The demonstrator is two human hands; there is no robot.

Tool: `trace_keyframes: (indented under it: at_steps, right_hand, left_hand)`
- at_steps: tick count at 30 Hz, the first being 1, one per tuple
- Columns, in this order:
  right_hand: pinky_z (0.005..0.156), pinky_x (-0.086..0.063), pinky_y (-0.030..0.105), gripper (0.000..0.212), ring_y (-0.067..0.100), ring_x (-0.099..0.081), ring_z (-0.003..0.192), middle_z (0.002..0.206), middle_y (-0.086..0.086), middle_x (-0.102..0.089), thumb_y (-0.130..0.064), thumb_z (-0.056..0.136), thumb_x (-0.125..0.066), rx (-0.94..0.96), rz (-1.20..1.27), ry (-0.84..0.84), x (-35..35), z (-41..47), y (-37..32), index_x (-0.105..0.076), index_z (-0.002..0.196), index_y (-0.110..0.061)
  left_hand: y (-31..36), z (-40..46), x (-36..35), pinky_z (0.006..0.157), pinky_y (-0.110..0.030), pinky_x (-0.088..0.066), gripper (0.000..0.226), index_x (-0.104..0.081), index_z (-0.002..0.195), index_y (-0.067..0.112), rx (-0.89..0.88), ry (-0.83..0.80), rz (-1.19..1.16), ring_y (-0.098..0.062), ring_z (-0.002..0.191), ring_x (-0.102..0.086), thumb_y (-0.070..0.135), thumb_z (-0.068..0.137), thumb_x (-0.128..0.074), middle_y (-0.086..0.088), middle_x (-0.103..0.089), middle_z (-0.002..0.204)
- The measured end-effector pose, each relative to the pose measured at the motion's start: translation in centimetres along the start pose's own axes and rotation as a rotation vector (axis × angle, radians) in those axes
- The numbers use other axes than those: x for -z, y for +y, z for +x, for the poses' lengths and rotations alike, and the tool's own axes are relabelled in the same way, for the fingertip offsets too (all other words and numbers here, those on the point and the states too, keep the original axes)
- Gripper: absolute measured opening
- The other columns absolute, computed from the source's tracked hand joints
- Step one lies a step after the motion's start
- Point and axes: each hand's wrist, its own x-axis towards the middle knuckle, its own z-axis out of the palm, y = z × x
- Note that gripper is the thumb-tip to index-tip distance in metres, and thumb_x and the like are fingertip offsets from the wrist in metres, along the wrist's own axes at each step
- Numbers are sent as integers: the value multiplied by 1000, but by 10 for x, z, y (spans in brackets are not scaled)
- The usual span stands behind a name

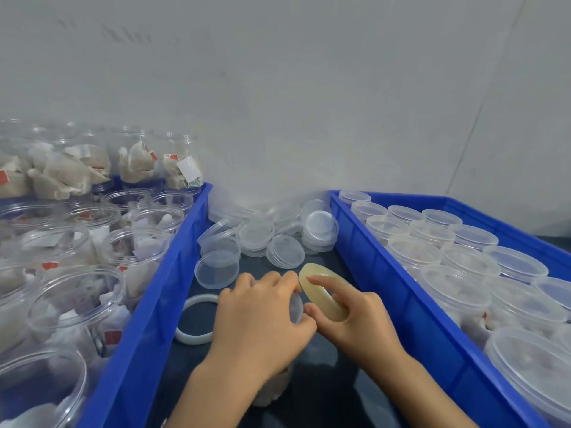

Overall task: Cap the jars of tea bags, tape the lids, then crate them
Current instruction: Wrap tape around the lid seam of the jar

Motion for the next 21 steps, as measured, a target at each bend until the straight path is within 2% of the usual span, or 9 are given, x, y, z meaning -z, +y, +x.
trace_keyframes:
  at_steps: [2,6,10,13,18,21]
  right_hand:
    - [61,-41,21,41,1,-44,61,59,-23,-45,-49,73,-67,-37,14,-11,-4,5,2,-65,113,-37]
    - [60,-40,21,43,2,-47,63,62,-17,-48,-54,73,-63,-82,34,-35,-11,16,2,-63,112,-36]
    - [73,-53,33,42,8,-60,79,79,-9,-63,-57,73,-62,-149,42,-72,-16,26,2,-61,111,-39]
    - [81,-52,37,44,12,-62,89,94,-5,-67,-57,73,-61,-181,56,-91,-21,33,1,-59,114,-40]
    - [82,-51,32,43,11,-60,93,95,-8,-62,-56,78,-59,-205,57,-111,-28,40,-1,-59,117,-39]
    - [81,-50,31,44,13,-60,97,103,-5,-64,-58,78,-58,-220,38,-123,-30,43,0,-58,118,-39]
  left_hand:
    - [2,1,-2,78,-33,-38,35,-43,106,36,77,23,27,-16,104,-45,58,79,-37,17,-56,113]
    - [5,3,-5,72,-34,-30,32,-44,106,35,179,45,67,-19,102,-46,55,81,-39,14,-56,113]
    - [7,5,-8,71,-34,-29,32,-45,107,35,239,74,104,-20,101,-47,54,83,-38,13,-57,111]
    - [9,7,-9,70,-35,-30,33,-47,108,35,282,99,121,-21,100,-48,55,85,-37,12,-58,109]
    - [10,10,-10,68,-34,-30,32,-49,108,34,320,108,144,-22,98,-48,54,86,-37,11,-58,105]
    - [9,11,-10,69,-35,-32,33,-48,111,34,326,107,144,-23,100,-48,53,85,-38,11,-58,108]
